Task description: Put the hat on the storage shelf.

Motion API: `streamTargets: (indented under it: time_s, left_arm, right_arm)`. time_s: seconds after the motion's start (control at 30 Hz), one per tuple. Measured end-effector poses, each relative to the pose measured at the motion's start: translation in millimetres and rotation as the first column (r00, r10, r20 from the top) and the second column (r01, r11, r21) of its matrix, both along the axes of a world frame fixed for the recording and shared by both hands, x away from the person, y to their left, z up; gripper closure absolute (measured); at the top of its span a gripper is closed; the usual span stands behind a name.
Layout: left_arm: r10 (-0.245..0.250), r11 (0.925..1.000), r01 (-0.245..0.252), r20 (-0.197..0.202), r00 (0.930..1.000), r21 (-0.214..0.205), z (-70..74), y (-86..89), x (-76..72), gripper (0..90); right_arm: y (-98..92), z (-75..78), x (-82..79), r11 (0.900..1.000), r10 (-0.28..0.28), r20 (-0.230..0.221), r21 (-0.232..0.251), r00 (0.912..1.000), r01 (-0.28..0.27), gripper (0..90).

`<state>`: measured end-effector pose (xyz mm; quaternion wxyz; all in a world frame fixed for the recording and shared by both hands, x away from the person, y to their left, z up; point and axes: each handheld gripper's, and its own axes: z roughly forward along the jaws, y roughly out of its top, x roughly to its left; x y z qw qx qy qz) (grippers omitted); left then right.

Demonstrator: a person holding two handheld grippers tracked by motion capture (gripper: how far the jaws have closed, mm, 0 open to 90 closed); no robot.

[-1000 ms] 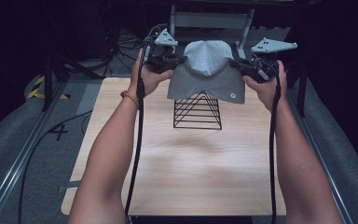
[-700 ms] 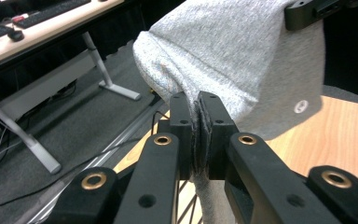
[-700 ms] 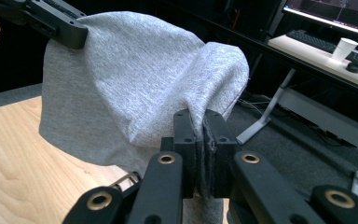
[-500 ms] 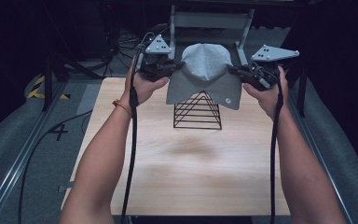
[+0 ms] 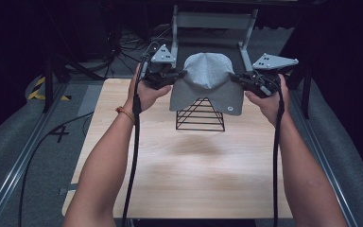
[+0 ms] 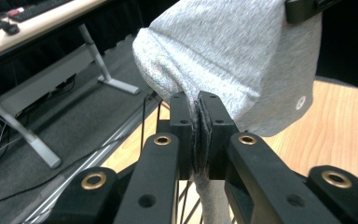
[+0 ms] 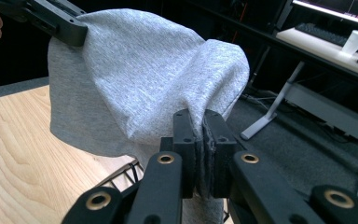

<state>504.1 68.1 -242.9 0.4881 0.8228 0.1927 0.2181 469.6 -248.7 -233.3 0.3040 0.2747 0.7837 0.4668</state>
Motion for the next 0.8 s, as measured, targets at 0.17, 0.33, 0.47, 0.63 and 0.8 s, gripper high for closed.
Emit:
streamTargets:
  time_s: [0.17,0.33,0.47,0.63,0.8]
  left_arm:
    - [-0.001,0.9999,0.001,-0.028,0.9996,0.01,-17.0,-2.7,7.3,85.1]
    - [0.001,0.9999,0.0,-0.062,0.9981,0.017,-38.7,-7.8,13.2,85.0]
    - [0.004,1.0,-0.003,-0.089,0.996,0.006,-53.4,-8.1,17.0,85.0]
    - [0.016,0.9998,-0.017,-0.123,0.9923,-0.007,-72.1,-7.1,20.1,84.9]
    - [0.02,0.9998,-0.02,-0.133,0.9909,-0.001,-86.3,-6.7,21.5,84.9]
  right_arm:
    - [-1.2,-13.8,5.1,0.9999,-0.005,-0.021,-0.01,0.9998,0.005,85.3]
    - [-1.8,-35.1,12.3,1.0,0.001,-0.057,0.003,0.9984,0.0,85.3]
    - [-2.6,-48.5,15.3,1.0,0.001,-0.075,0.009,0.9972,0.0,85.3]
    - [-4.6,-65.3,18.1,1.0,-0.006,-0.104,0.006,0.9946,0.006,85.3]
    - [-8.3,-79.7,19.0,0.9998,-0.016,-0.128,0.009,0.9917,0.018,85.3]
